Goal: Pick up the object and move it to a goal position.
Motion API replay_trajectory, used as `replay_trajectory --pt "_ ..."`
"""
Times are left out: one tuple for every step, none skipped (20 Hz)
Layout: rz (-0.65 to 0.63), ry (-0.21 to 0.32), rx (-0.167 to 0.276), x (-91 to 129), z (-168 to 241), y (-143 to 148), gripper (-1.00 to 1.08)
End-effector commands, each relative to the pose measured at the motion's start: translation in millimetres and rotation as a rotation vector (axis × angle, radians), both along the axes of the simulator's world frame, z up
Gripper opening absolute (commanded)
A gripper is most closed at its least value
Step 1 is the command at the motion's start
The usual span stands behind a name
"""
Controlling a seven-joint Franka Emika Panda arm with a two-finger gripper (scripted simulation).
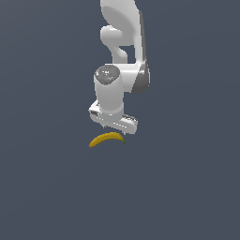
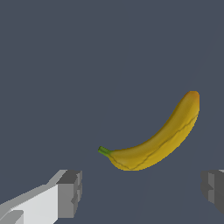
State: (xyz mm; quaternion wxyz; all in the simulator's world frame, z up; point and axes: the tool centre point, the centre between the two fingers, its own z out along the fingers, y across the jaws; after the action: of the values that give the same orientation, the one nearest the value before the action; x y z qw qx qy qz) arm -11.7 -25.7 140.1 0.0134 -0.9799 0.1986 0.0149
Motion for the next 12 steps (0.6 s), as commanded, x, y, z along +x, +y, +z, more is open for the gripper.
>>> replay_trajectory --pt "-0.077 0.001 -0.001 -1 -6 -3 1.00" --pt "-0.107 0.002 -0.002 -2 -8 -4 1.00" --pt "-0.138 0.002 -0.003 -2 -11 -5 1.00" --pt "-0.169 0.003 -0.003 -3 -13 -6 1.00" --pt "-0.199 0.003 -0.004 -3 -16 -8 1.00" --pt "-0.230 0.003 -0.005 -4 -18 -9 1.00" --pt "-0.261 0.004 -0.006 -4 -20 -10 1.00" --pt "-0.291 0.004 -0.007 -5 -23 -12 1.00" --pt "-0.322 0.004 -0.008 -5 -25 -13 1.00" --pt "-0.353 0.004 -0.009 -6 -27 -14 1.00" --pt "-0.383 0.004 -0.010 -6 -29 -16 1.00" --pt "-0.414 0.005 -0.011 -7 -32 -17 1.00"
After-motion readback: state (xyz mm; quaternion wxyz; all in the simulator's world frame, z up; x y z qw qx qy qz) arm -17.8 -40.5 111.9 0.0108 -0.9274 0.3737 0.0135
